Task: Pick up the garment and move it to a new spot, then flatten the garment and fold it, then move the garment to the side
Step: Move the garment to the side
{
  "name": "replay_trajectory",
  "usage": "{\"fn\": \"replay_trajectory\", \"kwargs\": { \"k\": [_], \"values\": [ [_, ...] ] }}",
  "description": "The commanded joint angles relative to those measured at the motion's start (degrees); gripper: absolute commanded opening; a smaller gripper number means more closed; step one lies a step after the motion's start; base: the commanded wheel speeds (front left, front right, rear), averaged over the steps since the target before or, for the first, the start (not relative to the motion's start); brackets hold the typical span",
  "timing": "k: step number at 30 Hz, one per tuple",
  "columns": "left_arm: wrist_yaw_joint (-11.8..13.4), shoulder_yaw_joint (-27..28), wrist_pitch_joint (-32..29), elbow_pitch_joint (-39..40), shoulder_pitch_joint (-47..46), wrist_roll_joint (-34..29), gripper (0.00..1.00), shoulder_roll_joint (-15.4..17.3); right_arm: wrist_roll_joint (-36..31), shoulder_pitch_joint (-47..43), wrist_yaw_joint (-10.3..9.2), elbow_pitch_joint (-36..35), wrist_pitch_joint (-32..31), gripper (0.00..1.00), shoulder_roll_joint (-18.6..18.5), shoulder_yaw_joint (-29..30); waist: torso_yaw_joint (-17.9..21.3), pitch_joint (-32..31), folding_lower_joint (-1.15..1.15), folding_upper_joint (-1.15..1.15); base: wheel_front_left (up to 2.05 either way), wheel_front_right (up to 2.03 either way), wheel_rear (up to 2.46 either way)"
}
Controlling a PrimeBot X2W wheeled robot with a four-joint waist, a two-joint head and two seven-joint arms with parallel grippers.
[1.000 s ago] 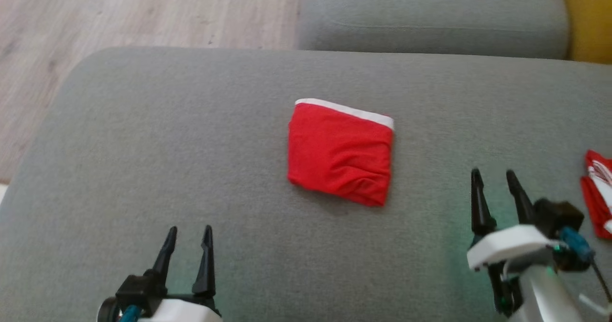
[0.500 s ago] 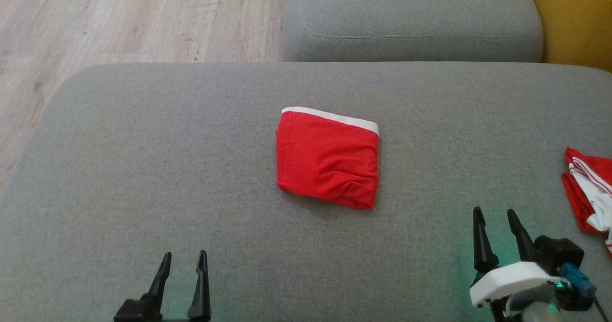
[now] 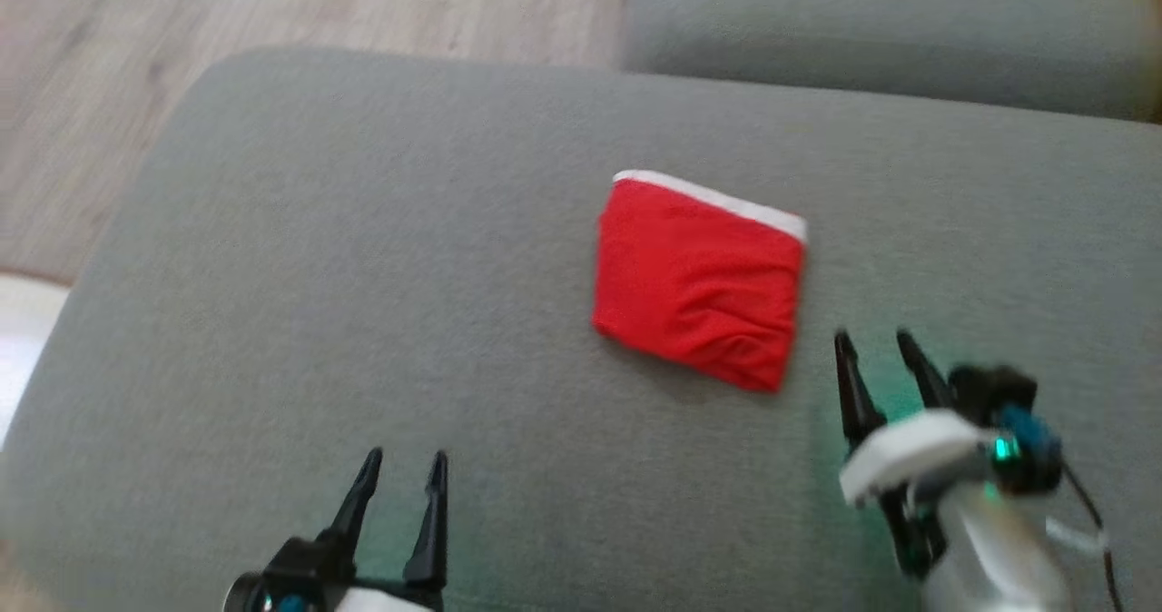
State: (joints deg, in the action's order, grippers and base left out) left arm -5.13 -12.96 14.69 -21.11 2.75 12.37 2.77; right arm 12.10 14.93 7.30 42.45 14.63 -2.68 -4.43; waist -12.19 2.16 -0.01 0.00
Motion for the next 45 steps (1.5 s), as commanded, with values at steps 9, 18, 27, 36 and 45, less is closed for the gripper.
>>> {"fn": "replay_trajectory", "kwargs": {
  "k": [9, 18, 27, 36, 45],
  "values": [
    [-0.34, -0.87, 0.31, 1.11, -4.51, 3.7, 1.0, 0.1, 0.64, 14.36, 0.19, 12.82, 0.37, 1.0, -0.2, 1.14, -9.66, 7.43, 0.01, 0.0, 0.0, 0.0, 0.0],
    [-0.46, -1.28, 0.31, 1.78, -5.55, 4.62, 1.0, 0.1, -2.72, 14.85, 0.19, 15.61, 0.37, 0.0, -0.2, 4.05, -6.98, 7.65, 0.01, 0.0, 0.0, 0.0, 0.0],
    [-1.08, -1.72, 0.31, 2.71, -6.81, 4.07, 1.0, 0.1, -1.94, 11.93, 0.19, 8.42, 0.37, 0.0, -0.2, 3.61, 5.44, 5.47, 0.01, 0.0, 0.0, 0.0, 0.0],
    [-1.85, -1.73, 0.31, 3.42, -9.07, 2.74, 1.0, 0.1, 0.01, 9.12, 0.19, 4.86, 0.37, 0.0, -0.2, -1.43, 23.61, 5.76, 0.01, 0.0, 0.0, 0.0, 0.0],
    [-2.27, -2.69, 0.31, 3.6, -10.41, 2.11, 1.0, 0.1, 1.99, 7.66, 0.19, 3.43, 0.37, 0.0, -0.2, -4.65, 35.39, 7.51, 0.01, 0.0, 0.0, 0.0, 0.0]
  ]
}}
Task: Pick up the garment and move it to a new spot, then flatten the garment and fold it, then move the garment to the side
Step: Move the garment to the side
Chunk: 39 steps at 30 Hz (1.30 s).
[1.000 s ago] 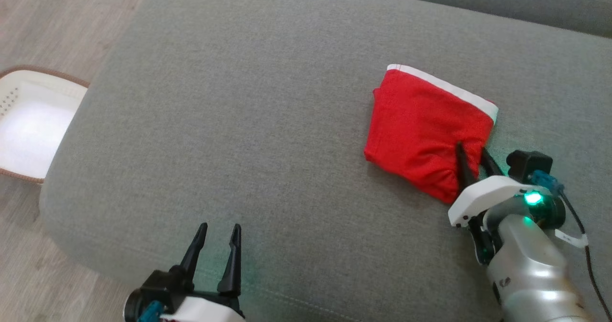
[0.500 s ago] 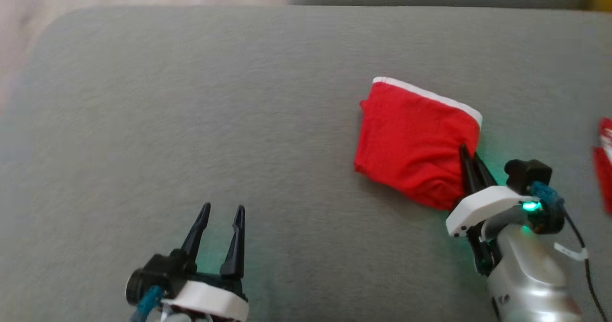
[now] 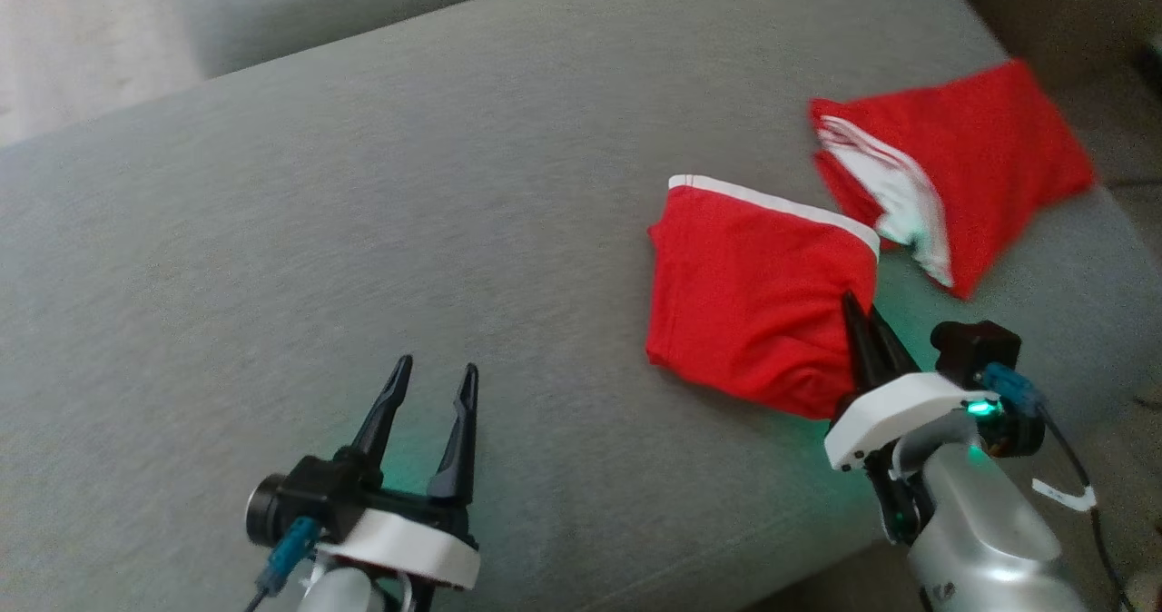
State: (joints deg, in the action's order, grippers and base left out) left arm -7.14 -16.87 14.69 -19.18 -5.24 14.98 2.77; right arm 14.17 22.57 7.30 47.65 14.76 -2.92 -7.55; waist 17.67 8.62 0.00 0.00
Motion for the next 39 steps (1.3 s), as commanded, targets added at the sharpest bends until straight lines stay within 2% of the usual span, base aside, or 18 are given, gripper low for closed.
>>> {"fn": "replay_trajectory", "kwargs": {
  "k": [1, 5, 11, 16, 17, 18, 20, 21, 22, 24, 33, 34, 35, 36, 37, 38, 39],
  "values": [
    [-0.28, 0.97, 0.31, 1.51, -2.55, -0.74, 1.0, 0.1, -0.29, -0.04, 0.19, -1.79, 0.24, 0.0, 0.04, -1.77, 6.1, 1.18, 0.0, 0.0, 0.0, 0.0, 0.0],
    [-0.32, -0.27, 0.31, 0.6, -3.0, -1.29, 1.0, 0.1, -3.03, 0.49, 0.19, -1.13, 0.24, 0.0, 0.04, -2.17, 6.84, 1.95, 0.0, 0.0, 0.0, 0.0, 0.0],
    [-0.34, -1.88, 0.31, -0.86, -2.29, -1.4, 1.0, 0.1, -6.65, 4.61, 0.19, -0.17, 0.24, 0.0, -1.95, -2.94, 4.95, 2.89, 0.0, 0.0, 0.0, 0.0, 0.0],
    [-0.34, -1.63, 0.31, -1.68, -1.84, -1.94, 1.0, 0.1, -9.33, 10.03, 0.19, 1.0, 0.24, 0.0, -7.21, -4.0, 2.44, 3.73, 0.0, 0.0, 0.0, 0.0, 0.0],
    [-0.34, -1.6, 0.31, -1.68, -1.85, -2.03, 1.0, 0.1, -9.95, 11.23, 0.19, 1.72, 0.24, 0.0, -8.68, -4.06, 1.87, 3.86, 0.0, 0.0, 0.0, 0.0, 0.0],
    [-0.34, -1.61, 0.31, -1.69, -1.96, -2.17, 1.0, 0.1, -11.9, 13.71, 0.19, 3.66, 0.18, 0.0, -11.97, -4.89, 0.74, 4.1, 0.0, 0.0, 0.0, 0.0, 0.0],
    [-0.34, -1.25, 0.31, -1.68, -2.09, -2.13, 1.0, 0.1, -13.88, 16.37, 0.19, 5.89, -0.42, 0.0, -15.09, -6.05, -0.25, 4.31, 0.0, 0.0, 0.0, 0.0, 0.0],
    [-0.34, -1.25, 0.31, -1.68, -2.09, -2.13, 1.0, 0.1, -13.88, 16.37, 0.19, 5.89, -0.42, 0.0, -15.09, -6.05, -0.25, 4.31, 0.0, 0.0, 0.0, 0.0, 0.0],
    [-0.35, -0.93, 0.31, -1.53, -2.31, -1.9, 1.0, 0.1, -15.13, 19.08, 0.19, 8.17, -0.86, 0.0, -17.75, -6.11, -1.2, 4.73, 0.0, 0.0, 0.0, 0.0, 0.0],
    [-0.35, -1.07, 0.31, -1.46, -2.5, -1.86, 1.0, 0.1, -15.39, 20.28, 0.19, 9.4, -1.06, 0.0, -18.74, -5.66, -1.66, 4.94, 0.0, 0.0, 0.0, 0.0, 0.0],
    [-0.35, -1.25, 0.31, -1.26, -3.86, -2.56, 1.0, 0.31, -22.39, 27.62, 0.19, 15.84, -1.39, 0.0, -24.81, 4.29, -4.02, 7.31, 0.0, 0.0, 0.0, 0.0, 0.0],
    [-0.35, -1.2, 0.31, -1.32, -3.93, -2.62, 1.0, 0.45, -23.76, 27.83, 0.19, 16.06, -1.41, 0.46, -24.82, 5.0, -4.12, 7.41, 0.0, 0.0, 0.0, 0.0, 0.0],
    [-0.35, -0.74, 0.31, -1.33, -3.98, -2.65, 1.0, 0.51, -24.78, 28.02, 0.19, 16.39, -1.55, 0.19, -24.63, 5.77, -4.18, 7.52, 0.0, 0.0, 0.0, 0.0, 0.0],
    [-0.35, -0.26, 0.31, -1.34, -4.07, -2.66, 1.0, 0.51, -25.83, 28.3, 0.19, 16.11, -1.4, 0.18, -24.44, 6.9, -4.21, 7.67, 0.0, 0.0, 0.0, 0.0, 0.0],
    [-0.35, 0.14, 0.31, -1.37, -4.18, -2.7, 1.0, 0.51, -27.01, 28.37, 0.19, 15.25, -0.98, 0.69, -24.03, 7.78, -4.22, 7.76, 0.0, 0.0, 0.0, 0.0, 0.0],
    [-0.35, 0.55, 0.31, -1.45, -4.26, -2.78, 1.0, 0.51, -27.93, 28.34, 0.19, 14.55, -0.68, 1.0, -23.34, 8.93, -4.21, 7.82, 0.0, 0.0, 0.0, 0.0, 0.0],
    [-0.35, 0.82, 0.31, -1.52, -4.32, -2.84, 1.0, 0.51, -28.54, 28.19, 0.19, 13.9, -0.42, 1.0, -22.23, 9.98, -4.16, 7.8, 0.0, 0.0, 0.0, 0.0, 0.0]
  ]
}}
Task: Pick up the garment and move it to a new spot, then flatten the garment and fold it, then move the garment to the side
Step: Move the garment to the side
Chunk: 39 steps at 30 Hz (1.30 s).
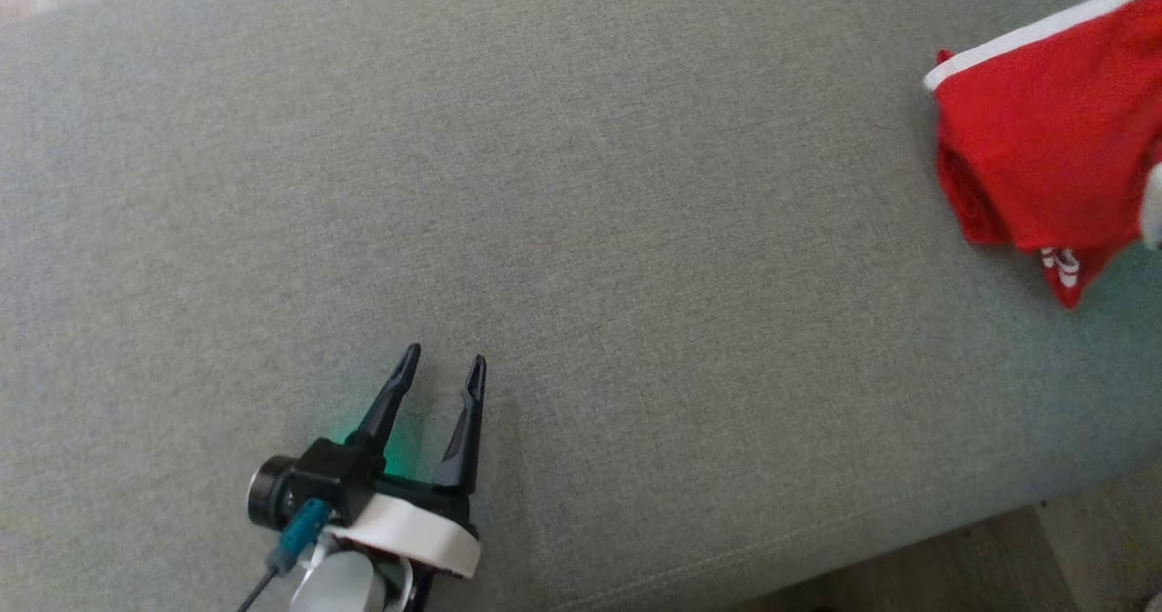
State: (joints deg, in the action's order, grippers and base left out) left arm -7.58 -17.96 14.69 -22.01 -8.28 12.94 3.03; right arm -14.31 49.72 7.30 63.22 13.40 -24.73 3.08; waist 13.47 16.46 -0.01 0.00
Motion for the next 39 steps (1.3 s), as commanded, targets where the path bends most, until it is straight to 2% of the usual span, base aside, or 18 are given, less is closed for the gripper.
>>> {"fn": "replay_trajectory", "kwargs": {
  "k": [1, 4, 8, 15, 19, 24, 29, 39],
  "values": [
    [0.09, 2.19, 0.31, 1.26, -1.33, -0.85, 1.0, 0.25, -0.39, 0.81, 0.19, -2.42, 1.18, 1.0, 0.83, 0.39, 0.1, -0.11, 0.01, 0.0, 0.0, 0.0, 0.0],
    [0.09, 3.05, 0.31, 1.16, -1.36, -1.12, 1.0, 0.22, -0.55, -0.24, 0.19, -5.25, 1.52, 1.0, 4.55, 3.16, 0.01, -0.45, 0.01, 0.0, 0.0, 0.0, 0.0],
    [0.09, 4.73, 0.31, 1.0, -1.17, -1.34, 1.0, 0.09, 0.9, -3.62, 0.19, -13.17, 1.57, 1.0, 9.73, 4.57, -0.68, -1.25, 0.01, 0.0, 0.0, 0.0, 0.0],
    [0.09, 8.12, 0.31, 1.21, -0.18, -2.01, 1.0, -0.09, 5.85, -11.75, 0.19, -23.52, 1.59, 1.0, 16.54, 2.38, -3.52, -3.1, 0.01, 0.0, 0.0, 0.0, 0.0],
    [0.55, 9.85, 0.31, 1.12, 0.29, -1.12, 1.0, -0.13, 9.11, -16.71, 0.19, -27.33, 1.59, 1.0, 19.19, 0.71, -5.89, -4.36, 0.01, 0.0, 0.0, 0.0, 0.0],
    [2.59, 11.38, 0.31, 1.12, 0.96, -0.34, 1.0, -0.14, 12.68, -23.3, 0.19, -29.91, 1.59, 1.0, 21.25, -0.02, -9.33, -6.42, 0.01, 0.0, 0.0, 0.0, 0.0],
    [4.6, 13.03, 0.31, 1.1, 1.82, 0.22, 1.0, -0.14, 17.07, -28.88, 0.19, -30.93, 1.6, 1.0, 21.8, -0.75, -13.06, -8.47, 0.01, 0.0, 0.0, 0.0, 0.0],
    [5.46, 15.22, 0.31, 1.18, 3.49, 1.08, 1.0, -0.14, 22.8, -35.03, 0.19, -32.32, 1.6, 1.0, 21.83, -4.23, -17.54, -11.75, 0.01, 0.0, 0.0, 0.0, 0.0]
  ]
}}
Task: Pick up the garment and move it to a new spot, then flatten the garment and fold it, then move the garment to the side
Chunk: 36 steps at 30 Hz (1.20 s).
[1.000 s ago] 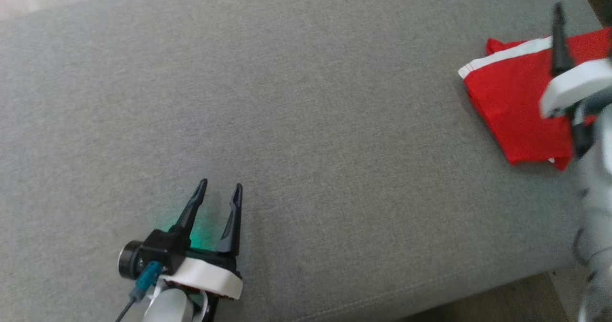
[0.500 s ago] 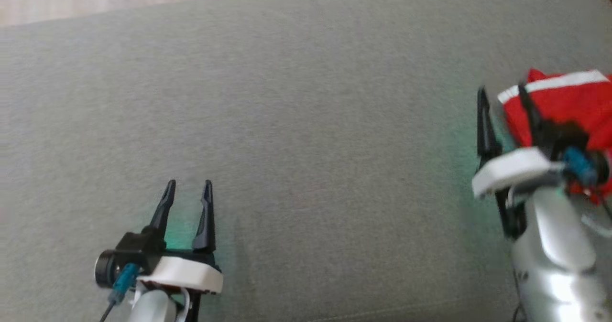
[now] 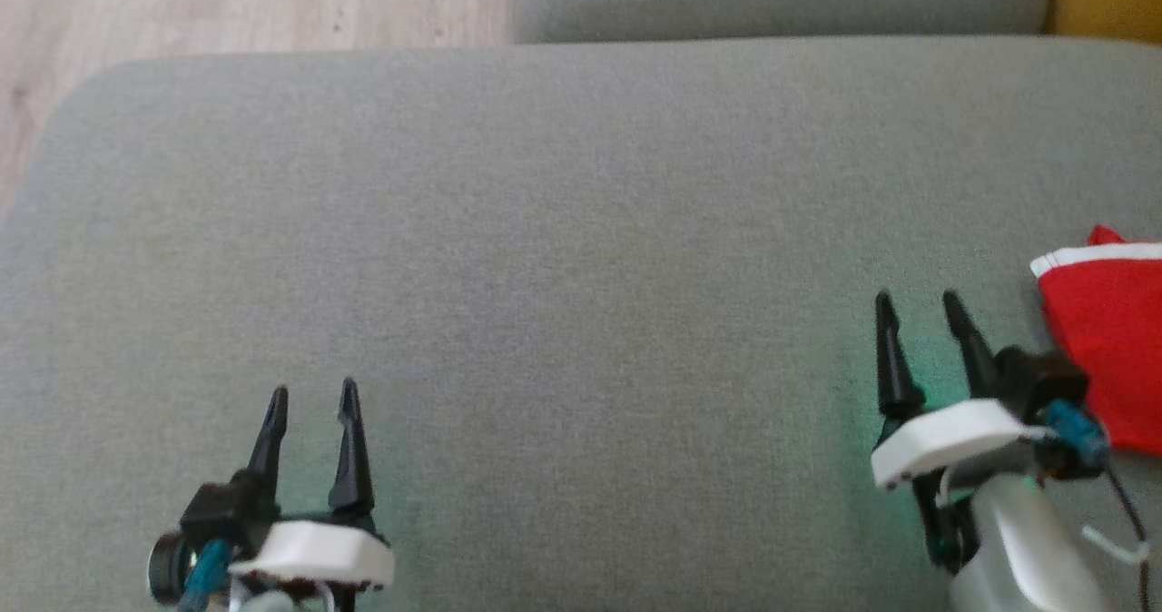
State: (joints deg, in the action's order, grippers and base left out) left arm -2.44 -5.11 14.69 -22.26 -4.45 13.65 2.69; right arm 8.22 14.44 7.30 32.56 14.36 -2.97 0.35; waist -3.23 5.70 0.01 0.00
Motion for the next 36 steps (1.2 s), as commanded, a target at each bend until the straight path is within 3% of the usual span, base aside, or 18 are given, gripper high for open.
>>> {"fn": "replay_trajectory", "kwargs": {
  "k": [1, 22, 23, 28, 36],
  "values": [
    [0.37, 2.62, 0.31, 1.45, -0.07, 0.36, 1.0, 0.2, 0.4, -0.19, 0.19, -1.66, 0.63, 1.0, 0.08, -2.11, -0.92, -1.31, -0.01, 0.0, 0.0, 0.0, 0.0],
    [-1.09, 5.43, 0.31, 0.23, 4.59, 5.14, 1.0, 0.19, 1.58, -4.55, 0.19, -3.36, 0.63, 1.0, 0.09, -5.03, 1.88, -5.85, -0.01, 0.0, 0.0, 0.0, 0.0],
    [-1.1, 3.36, 0.0, -1.4, 5.63, 5.0, 0.0, 0.01, 1.37, -5.75, 0.0, -1.38, 0.0, 0.0, 0.2, -3.6, 1.9, -5.87, -0.01, 0.0, 0.0, 0.0, 0.0],
    [-1.11, 3.25, -0.12, -4.95, 7.06, 5.34, 0.0, -0.14, 1.62, -7.71, 0.0, 2.04, -0.29, 0.0, 0.31, -3.53, 1.97, -5.94, -0.01, 0.0, 0.0, 0.0, 0.0],
    [-1.36, 3.89, -1.58, -4.25, 6.39, 10.02, 0.0, -0.12, 6.89, -7.64, 0.01, 0.84, -1.73, 0.0, 0.29, -2.79, 2.05, -5.92, -0.01, 0.0, 0.0, 0.0, 0.0]
  ]
}}
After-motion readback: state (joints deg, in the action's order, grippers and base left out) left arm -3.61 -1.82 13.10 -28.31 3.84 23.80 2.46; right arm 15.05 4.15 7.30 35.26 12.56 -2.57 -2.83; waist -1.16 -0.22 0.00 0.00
